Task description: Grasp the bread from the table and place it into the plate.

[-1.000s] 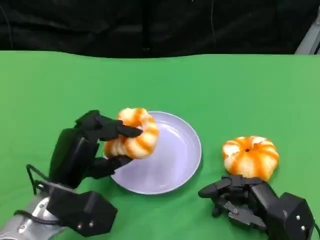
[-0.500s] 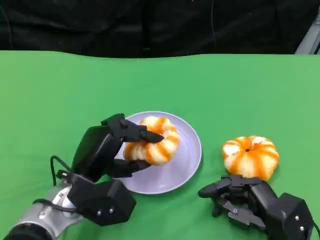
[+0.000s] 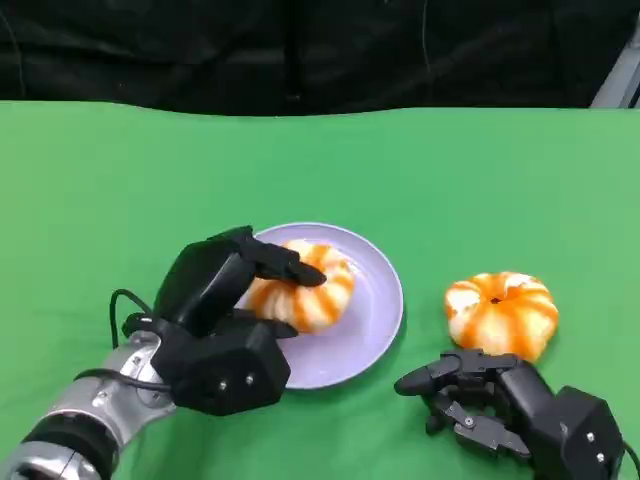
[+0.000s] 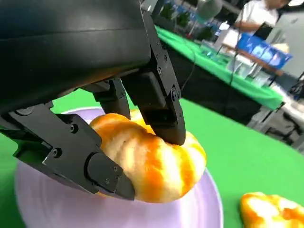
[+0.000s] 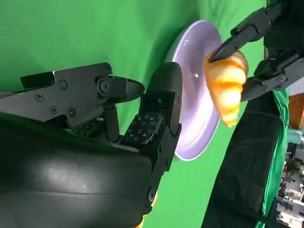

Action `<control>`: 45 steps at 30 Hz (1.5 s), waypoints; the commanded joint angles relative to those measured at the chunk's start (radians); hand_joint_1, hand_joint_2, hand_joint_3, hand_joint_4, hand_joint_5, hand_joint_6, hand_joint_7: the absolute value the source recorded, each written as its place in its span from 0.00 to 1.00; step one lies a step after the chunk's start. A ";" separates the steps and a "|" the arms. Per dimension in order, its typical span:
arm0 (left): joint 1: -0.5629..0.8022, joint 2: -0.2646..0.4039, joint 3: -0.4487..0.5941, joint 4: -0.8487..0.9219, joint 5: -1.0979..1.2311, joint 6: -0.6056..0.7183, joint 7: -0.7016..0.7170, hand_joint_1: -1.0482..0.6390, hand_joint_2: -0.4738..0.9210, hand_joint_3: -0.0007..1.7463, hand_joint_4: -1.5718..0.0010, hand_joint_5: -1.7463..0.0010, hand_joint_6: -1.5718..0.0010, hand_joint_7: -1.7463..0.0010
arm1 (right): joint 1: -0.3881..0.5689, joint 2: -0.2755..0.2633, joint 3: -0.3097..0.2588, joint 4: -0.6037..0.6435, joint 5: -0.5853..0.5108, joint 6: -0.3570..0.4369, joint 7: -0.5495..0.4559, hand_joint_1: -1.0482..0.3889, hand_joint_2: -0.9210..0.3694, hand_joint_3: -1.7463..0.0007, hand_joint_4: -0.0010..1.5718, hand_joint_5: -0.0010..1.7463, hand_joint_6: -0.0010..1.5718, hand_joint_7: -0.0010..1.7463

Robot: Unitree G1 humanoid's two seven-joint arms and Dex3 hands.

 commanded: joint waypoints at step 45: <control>-0.017 0.053 0.007 -0.040 -0.060 0.017 -0.229 0.00 1.00 0.37 0.81 1.00 0.83 1.00 | 0.033 -0.015 0.010 -0.029 -0.013 0.068 -0.001 0.70 0.00 0.80 0.49 0.79 0.70 0.22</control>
